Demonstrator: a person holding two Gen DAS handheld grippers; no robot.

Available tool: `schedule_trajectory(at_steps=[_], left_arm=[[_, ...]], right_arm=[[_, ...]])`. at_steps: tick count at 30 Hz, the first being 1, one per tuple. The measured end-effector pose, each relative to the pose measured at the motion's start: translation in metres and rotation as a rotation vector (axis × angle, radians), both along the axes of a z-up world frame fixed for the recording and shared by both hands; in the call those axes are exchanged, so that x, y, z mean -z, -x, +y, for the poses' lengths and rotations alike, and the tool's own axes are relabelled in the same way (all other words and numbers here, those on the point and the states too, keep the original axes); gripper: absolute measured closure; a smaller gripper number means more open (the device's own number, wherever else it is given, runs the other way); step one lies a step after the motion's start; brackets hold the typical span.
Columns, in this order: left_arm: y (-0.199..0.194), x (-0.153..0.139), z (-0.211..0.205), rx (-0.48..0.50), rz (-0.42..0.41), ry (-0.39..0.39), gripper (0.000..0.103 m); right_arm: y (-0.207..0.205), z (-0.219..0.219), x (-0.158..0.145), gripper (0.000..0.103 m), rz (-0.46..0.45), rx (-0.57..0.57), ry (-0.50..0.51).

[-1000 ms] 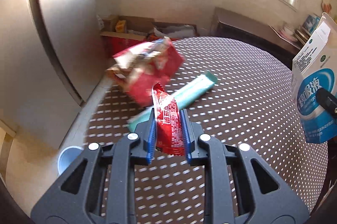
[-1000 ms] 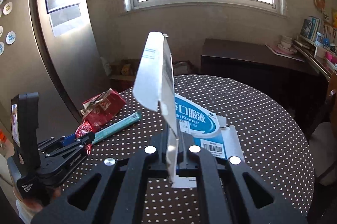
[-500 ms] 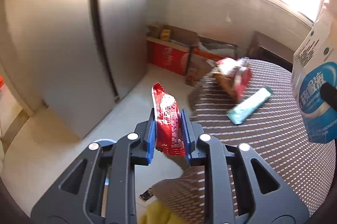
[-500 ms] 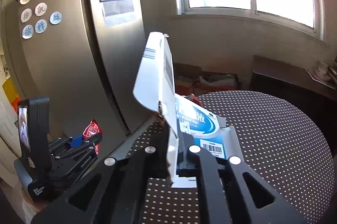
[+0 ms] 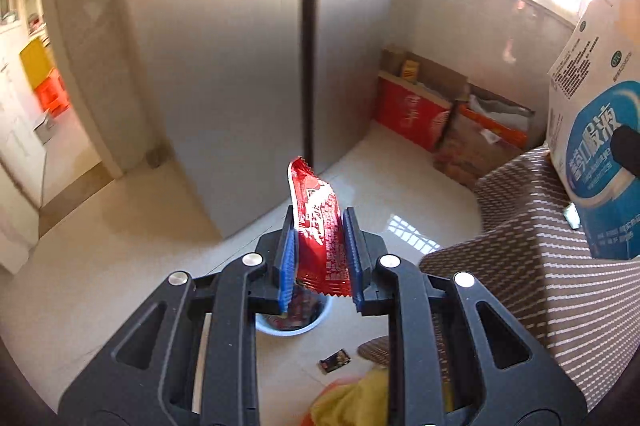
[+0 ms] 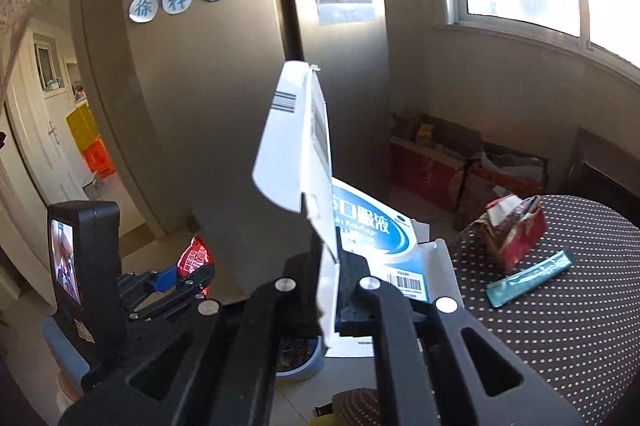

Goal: Collect trash
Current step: 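Carry the red wrapper and medicine box over the bucket and open both grippers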

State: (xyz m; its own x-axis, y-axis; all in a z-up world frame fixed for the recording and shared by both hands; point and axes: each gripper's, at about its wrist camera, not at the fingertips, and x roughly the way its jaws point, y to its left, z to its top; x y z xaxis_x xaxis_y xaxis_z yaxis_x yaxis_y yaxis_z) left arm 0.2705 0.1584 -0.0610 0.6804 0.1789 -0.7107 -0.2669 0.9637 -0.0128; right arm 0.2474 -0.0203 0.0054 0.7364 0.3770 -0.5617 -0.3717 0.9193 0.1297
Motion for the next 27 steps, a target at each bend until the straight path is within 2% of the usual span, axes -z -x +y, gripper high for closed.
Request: schedule_trajectory(at_steps=[5, 8, 9, 10, 11, 12, 14, 20, 24, 27], left_arm=[[0.002, 0.018, 0.03, -0.048, 0.043, 0.001, 0.081], [-0.002, 0.029, 0.046, -0.073, 0.066, 0.008, 0.08], [-0.006, 0.034, 0.052, -0.081, 0.072, 0.007, 0.077], [-0.008, 0.038, 0.056, -0.085, 0.073, 0.006, 0.072], [-0.011, 0.044, 0.062, -0.096, 0.087, -0.009, 0.039], [-0.015, 0.05, 0.063, -0.106, 0.091, -0.027, 0.026], [-0.016, 0.056, 0.069, -0.105, 0.089, -0.053, 0.026], [-0.017, 0.076, 0.095, -0.121, 0.136, -0.026, 0.026], [-0.013, 0.083, 0.107, -0.152, 0.159, -0.024, 0.026], [-0.01, 0.083, 0.115, -0.183, 0.17, -0.027, 0.026]], right_arm=[[-0.012, 0.045, 0.025, 0.099, 0.056, -0.059, 0.017], [-0.022, 0.066, 0.045, 0.099, 0.1, -0.049, 0.035], [-0.027, 0.072, 0.052, 0.099, 0.118, -0.048, 0.039], [-0.031, 0.077, 0.058, 0.099, 0.136, -0.05, 0.043], [-0.034, 0.081, 0.063, 0.099, 0.148, -0.05, 0.046], [-0.038, 0.085, 0.069, 0.099, 0.165, -0.049, 0.05], [-0.045, 0.092, 0.077, 0.099, 0.185, -0.046, 0.064], [-0.069, 0.123, 0.108, 0.099, 0.249, -0.069, 0.105], [-0.084, 0.157, 0.13, 0.099, 0.325, -0.122, 0.119], [-0.088, 0.181, 0.133, 0.097, 0.333, -0.173, 0.117]])
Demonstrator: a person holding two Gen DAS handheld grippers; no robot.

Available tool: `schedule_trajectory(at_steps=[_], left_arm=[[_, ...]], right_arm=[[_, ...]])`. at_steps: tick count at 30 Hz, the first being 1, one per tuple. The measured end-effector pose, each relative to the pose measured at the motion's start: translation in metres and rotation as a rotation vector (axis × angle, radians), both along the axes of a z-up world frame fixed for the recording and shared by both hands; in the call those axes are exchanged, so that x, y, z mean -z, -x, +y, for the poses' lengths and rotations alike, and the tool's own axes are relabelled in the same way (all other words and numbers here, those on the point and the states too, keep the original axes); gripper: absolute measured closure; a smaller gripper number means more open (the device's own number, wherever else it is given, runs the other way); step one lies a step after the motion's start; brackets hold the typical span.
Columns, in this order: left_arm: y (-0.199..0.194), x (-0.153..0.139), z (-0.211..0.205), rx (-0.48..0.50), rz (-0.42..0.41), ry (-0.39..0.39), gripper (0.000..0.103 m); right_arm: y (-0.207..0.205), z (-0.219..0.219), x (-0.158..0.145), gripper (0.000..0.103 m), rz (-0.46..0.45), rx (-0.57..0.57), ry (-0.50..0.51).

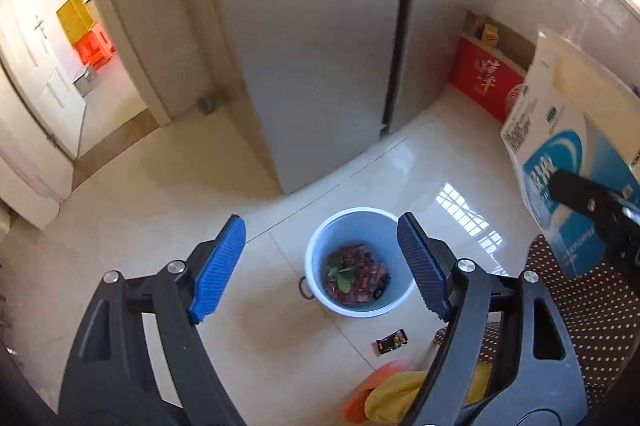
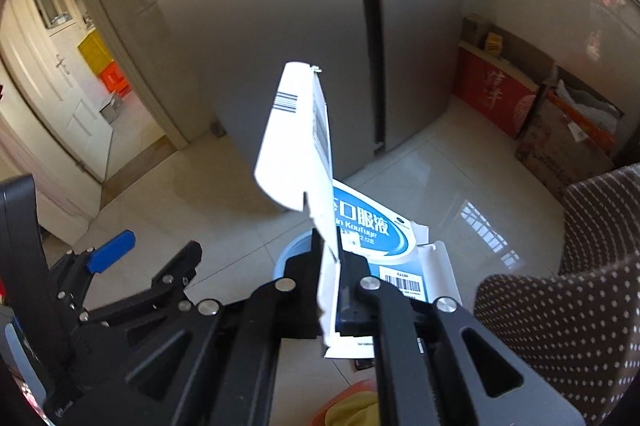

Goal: Collect trash
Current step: 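Carry the red wrapper and medicine box over the bucket and open both grippers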

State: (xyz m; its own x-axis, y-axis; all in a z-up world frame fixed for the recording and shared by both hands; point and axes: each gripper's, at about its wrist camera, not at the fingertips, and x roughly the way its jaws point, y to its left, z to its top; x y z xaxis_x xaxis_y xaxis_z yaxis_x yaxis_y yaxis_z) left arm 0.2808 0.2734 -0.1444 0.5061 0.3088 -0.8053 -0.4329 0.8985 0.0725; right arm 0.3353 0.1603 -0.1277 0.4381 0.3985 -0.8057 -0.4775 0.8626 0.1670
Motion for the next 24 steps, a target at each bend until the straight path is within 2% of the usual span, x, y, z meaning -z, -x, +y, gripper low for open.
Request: schedule_trajectory(at_steps=[1, 3, 4, 6, 9, 11, 16, 24], left_arm=[[0.002, 0.0, 0.002, -0.005, -0.001, -0.001, 0.026], [0.006, -0.002, 0.008, -0.02, -0.004, -0.005, 0.026], [0.009, -0.002, 0.009, -0.03, -0.005, -0.009, 0.026], [0.014, -0.004, 0.011, -0.055, -0.01, -0.02, 0.026], [0.023, -0.004, 0.009, -0.079, -0.036, -0.01, 0.026], [0.026, -0.005, 0.004, -0.068, -0.045, 0.011, 0.026], [0.028, -0.013, -0.012, -0.041, -0.06, 0.007, 0.026], [0.03, -0.046, -0.048, 0.025, -0.12, 0.007, 0.026]], right_arm=[[-0.001, 0.009, -0.001, 0.094, -0.004, -0.019, 0.012], [-0.002, 0.017, 0.001, 0.049, -0.003, -0.015, 0.041], [-0.002, 0.018, 0.0, 0.02, -0.003, 0.007, 0.045], [0.002, 0.012, -0.005, 0.02, -0.025, 0.039, -0.008], [0.007, 0.007, -0.012, 0.02, -0.031, 0.02, -0.015], [0.011, -0.002, -0.016, 0.02, -0.037, 0.015, -0.011], [0.021, -0.027, -0.024, 0.02, -0.05, 0.025, -0.018], [0.043, -0.07, -0.046, 0.02, -0.087, 0.047, -0.035]])
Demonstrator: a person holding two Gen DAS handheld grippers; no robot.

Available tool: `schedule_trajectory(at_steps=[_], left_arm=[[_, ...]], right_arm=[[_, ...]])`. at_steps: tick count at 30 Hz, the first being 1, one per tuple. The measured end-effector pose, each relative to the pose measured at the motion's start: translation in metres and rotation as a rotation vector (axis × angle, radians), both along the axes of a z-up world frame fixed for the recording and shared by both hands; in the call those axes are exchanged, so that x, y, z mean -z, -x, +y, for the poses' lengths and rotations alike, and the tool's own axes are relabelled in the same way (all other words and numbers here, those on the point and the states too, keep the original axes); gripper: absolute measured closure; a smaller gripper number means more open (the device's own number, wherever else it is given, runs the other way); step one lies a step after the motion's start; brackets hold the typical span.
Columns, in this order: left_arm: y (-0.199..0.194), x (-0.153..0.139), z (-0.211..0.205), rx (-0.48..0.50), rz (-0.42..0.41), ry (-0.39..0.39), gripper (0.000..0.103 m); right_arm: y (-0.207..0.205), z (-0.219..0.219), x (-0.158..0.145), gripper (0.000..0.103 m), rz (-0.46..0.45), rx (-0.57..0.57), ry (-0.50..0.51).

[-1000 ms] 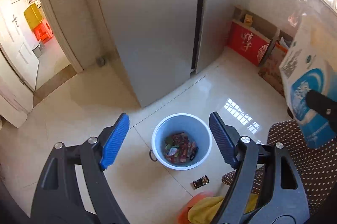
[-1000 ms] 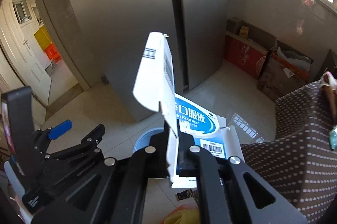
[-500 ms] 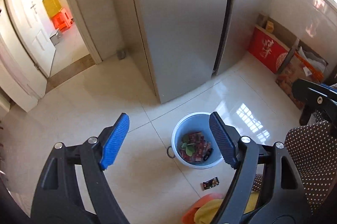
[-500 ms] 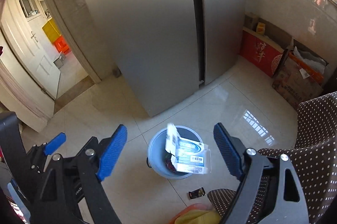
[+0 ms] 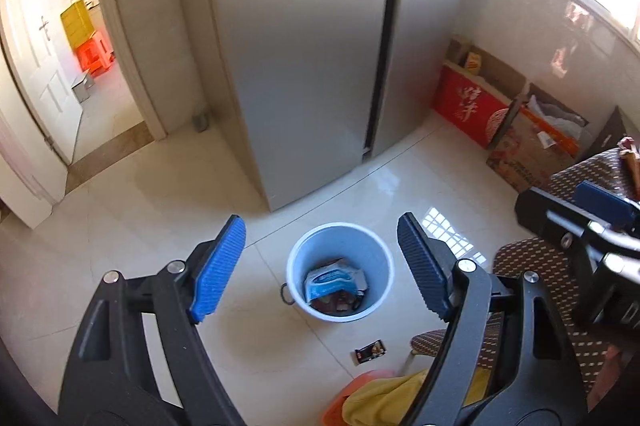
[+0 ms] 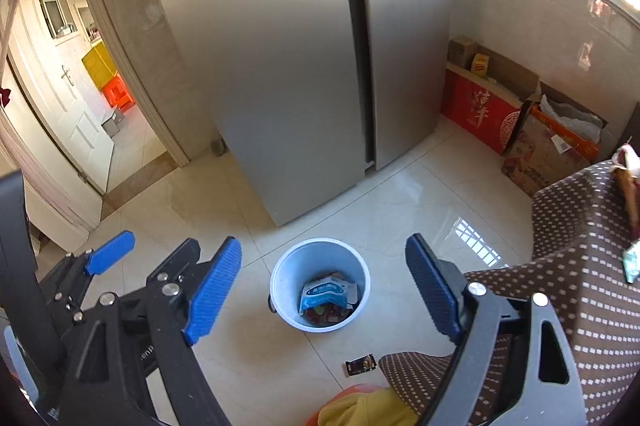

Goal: Collect trash
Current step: 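Carry the red wrapper and medicine box over the bucket and open both grippers, then move back to the table and grasp the teal tube with the right gripper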

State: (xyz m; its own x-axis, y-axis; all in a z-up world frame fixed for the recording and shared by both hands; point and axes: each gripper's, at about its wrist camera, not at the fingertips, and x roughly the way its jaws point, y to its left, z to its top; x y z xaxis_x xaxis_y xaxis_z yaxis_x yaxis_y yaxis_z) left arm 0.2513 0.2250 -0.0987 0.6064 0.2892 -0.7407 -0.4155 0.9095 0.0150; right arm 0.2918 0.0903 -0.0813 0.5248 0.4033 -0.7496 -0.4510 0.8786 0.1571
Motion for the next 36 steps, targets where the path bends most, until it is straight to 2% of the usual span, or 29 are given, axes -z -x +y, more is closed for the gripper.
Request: schedule_trajectory(at_steps=[8, 19, 28, 30, 34, 36], left_arm=[[-0.007, -0.025, -0.052, 0.094, -0.052, -0.02, 0.026], [-0.039, -0.041, -0.16, 0.318, -0.08, -0.025, 0.022], [-0.076, -0.035, -0.236, 0.455, -0.052, 0.007, 0.02], [-0.088, -0.031, -0.25, 0.471, -0.032, 0.017, 0.02], [-0.106, -0.025, -0.262, 0.485, -0.001, 0.035, 0.02], [-0.114, -0.024, -0.267, 0.489, 0.007, 0.038, 0.019]], right_arm=[[0.013, -0.066, -0.028, 0.02, -0.059, 0.091, -0.031], [0.005, -0.199, -0.039, 0.02, -0.063, 0.341, -0.027], [-0.031, -0.3, -0.017, 0.02, 0.037, 0.596, 0.018], [-0.04, -0.315, -0.006, 0.02, 0.066, 0.648, 0.035], [-0.06, -0.319, 0.009, 0.021, 0.113, 0.67, 0.058], [-0.068, -0.314, 0.015, 0.036, 0.11, 0.646, 0.099]])
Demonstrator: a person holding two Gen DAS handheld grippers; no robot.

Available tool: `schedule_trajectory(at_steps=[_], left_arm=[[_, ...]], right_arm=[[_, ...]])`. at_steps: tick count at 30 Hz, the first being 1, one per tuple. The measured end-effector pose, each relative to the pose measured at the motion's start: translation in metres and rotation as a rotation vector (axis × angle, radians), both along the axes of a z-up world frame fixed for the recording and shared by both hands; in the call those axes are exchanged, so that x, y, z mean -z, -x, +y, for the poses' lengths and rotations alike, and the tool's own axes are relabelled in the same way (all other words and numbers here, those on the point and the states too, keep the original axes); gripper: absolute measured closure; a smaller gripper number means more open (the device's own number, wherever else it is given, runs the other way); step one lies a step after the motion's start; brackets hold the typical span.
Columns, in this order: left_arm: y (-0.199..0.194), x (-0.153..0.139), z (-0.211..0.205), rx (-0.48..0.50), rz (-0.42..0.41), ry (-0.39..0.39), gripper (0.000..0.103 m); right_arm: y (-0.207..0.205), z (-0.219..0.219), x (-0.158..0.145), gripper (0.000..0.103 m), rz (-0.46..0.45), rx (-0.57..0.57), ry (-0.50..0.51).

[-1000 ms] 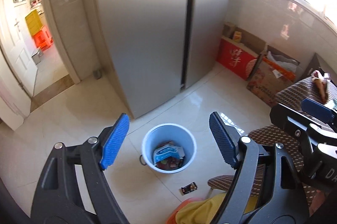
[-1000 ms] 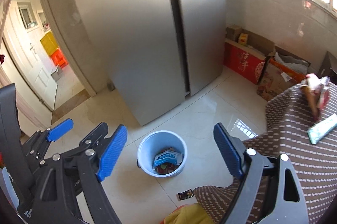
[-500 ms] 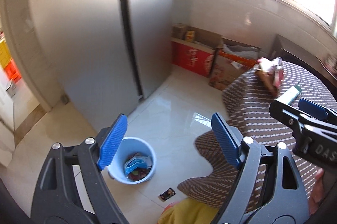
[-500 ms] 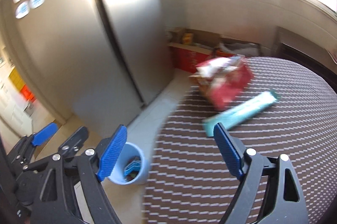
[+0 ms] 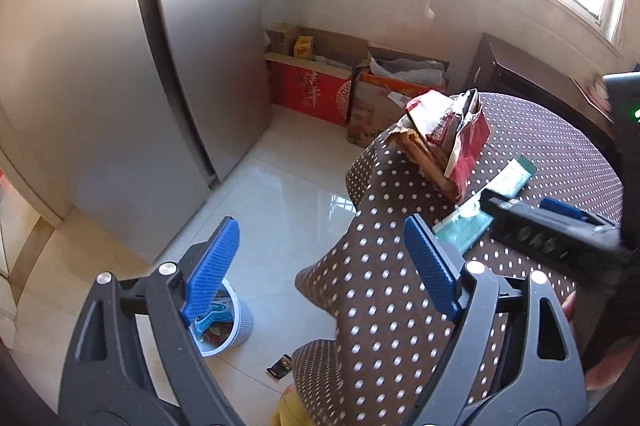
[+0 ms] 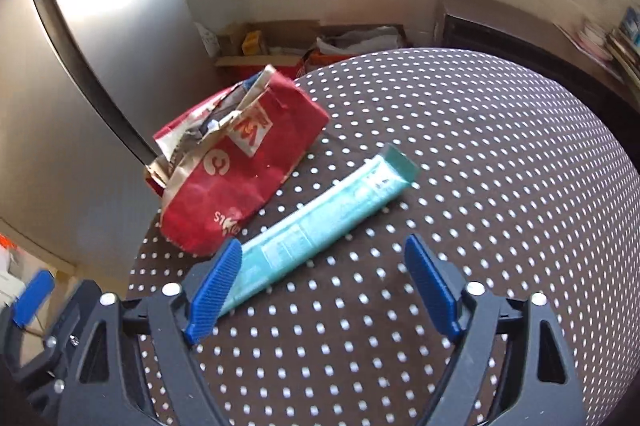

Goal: Collect trash
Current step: 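Move back to the table and grasp the teal tube with the right gripper, then grasp the red paper snack bag with the left gripper while the right holds the tube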

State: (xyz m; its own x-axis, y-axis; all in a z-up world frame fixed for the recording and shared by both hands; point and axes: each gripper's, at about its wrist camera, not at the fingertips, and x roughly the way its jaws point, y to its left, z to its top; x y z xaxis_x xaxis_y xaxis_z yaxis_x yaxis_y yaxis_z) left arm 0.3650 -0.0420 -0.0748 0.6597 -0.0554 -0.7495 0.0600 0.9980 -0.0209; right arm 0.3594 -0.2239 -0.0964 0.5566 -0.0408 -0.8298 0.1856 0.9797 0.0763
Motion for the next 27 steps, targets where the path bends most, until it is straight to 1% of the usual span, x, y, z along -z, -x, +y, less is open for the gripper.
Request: schedule_trajectory(at_steps=[1, 2, 3, 5, 6, 7, 9, 10, 12, 14, 17, 18, 19, 20, 21, 23, 24, 25, 26, 27], left_arm=[[-0.004, 0.0, -0.002, 0.002, 0.002, 0.003, 0.018], [-0.007, 0.0, -0.003, 0.008, 0.005, 0.01, 0.016], [-0.011, -0.001, -0.005, 0.024, 0.01, 0.023, 0.015], [-0.019, -0.001, -0.011, 0.048, 0.018, 0.032, 0.015], [-0.023, -0.001, -0.015, 0.052, 0.021, 0.031, 0.015], [-0.026, -0.001, -0.018, 0.056, 0.022, 0.033, 0.015], [-0.034, -0.002, -0.026, 0.079, 0.03, 0.051, 0.015], [-0.038, -0.003, -0.032, 0.103, 0.035, 0.071, 0.015], [-0.046, -0.002, -0.042, 0.141, 0.037, 0.1, 0.012], [-0.058, 0.003, -0.055, 0.175, 0.048, 0.117, 0.011], [-0.078, 0.017, -0.072, 0.186, 0.088, 0.095, 0.012], [-0.084, 0.022, -0.078, 0.209, 0.101, 0.094, 0.012], [-0.087, 0.025, -0.082, 0.23, 0.104, 0.09, 0.014], [-0.087, 0.027, -0.084, 0.229, 0.1, 0.074, 0.044], [-0.086, 0.028, -0.085, 0.233, 0.095, 0.071, 0.055], [-0.08, 0.021, -0.081, 0.235, 0.07, 0.101, 0.062], [-0.076, 0.017, -0.078, 0.236, 0.063, 0.102, 0.064], [-0.071, 0.014, -0.077, 0.235, 0.052, 0.094, 0.066], [-0.066, 0.01, -0.075, 0.232, 0.037, 0.079, 0.071], [-0.063, 0.008, -0.073, 0.229, 0.029, 0.072, 0.071]], right_arm=[[0.0, 0.003, 0.0, 0.049, -0.022, -0.014, 0.034], [0.0, 0.006, 0.001, 0.061, -0.032, -0.033, 0.041], [0.0, 0.007, 0.001, 0.066, -0.048, -0.062, 0.039], [0.0, 0.004, 0.0, 0.082, -0.053, -0.077, 0.019], [0.001, -0.003, -0.001, 0.086, -0.055, -0.079, -0.022], [0.002, -0.011, -0.002, 0.092, -0.058, -0.075, -0.06], [0.007, -0.027, -0.006, 0.095, -0.056, -0.058, -0.127], [0.011, -0.035, -0.009, 0.095, -0.066, -0.045, -0.133], [0.016, -0.049, -0.017, 0.096, -0.088, -0.015, -0.111], [0.025, -0.062, -0.023, 0.096, -0.103, 0.011, -0.113], [0.035, -0.078, -0.032, 0.096, -0.116, 0.05, -0.118], [0.038, -0.082, -0.034, 0.096, -0.12, 0.06, -0.115], [0.037, -0.086, -0.036, 0.096, -0.123, 0.068, -0.111], [0.041, -0.086, -0.038, 0.096, -0.126, 0.074, -0.107], [0.044, -0.088, -0.04, 0.096, -0.13, 0.076, -0.101], [0.047, -0.09, -0.045, 0.096, -0.138, 0.081, -0.1], [0.05, -0.091, -0.047, 0.096, -0.143, 0.082, -0.103], [0.051, -0.091, -0.049, 0.096, -0.149, 0.082, -0.105], [0.056, -0.09, -0.051, 0.096, -0.154, 0.083, -0.107], [0.056, -0.092, -0.054, 0.096, -0.163, 0.083, -0.111]])
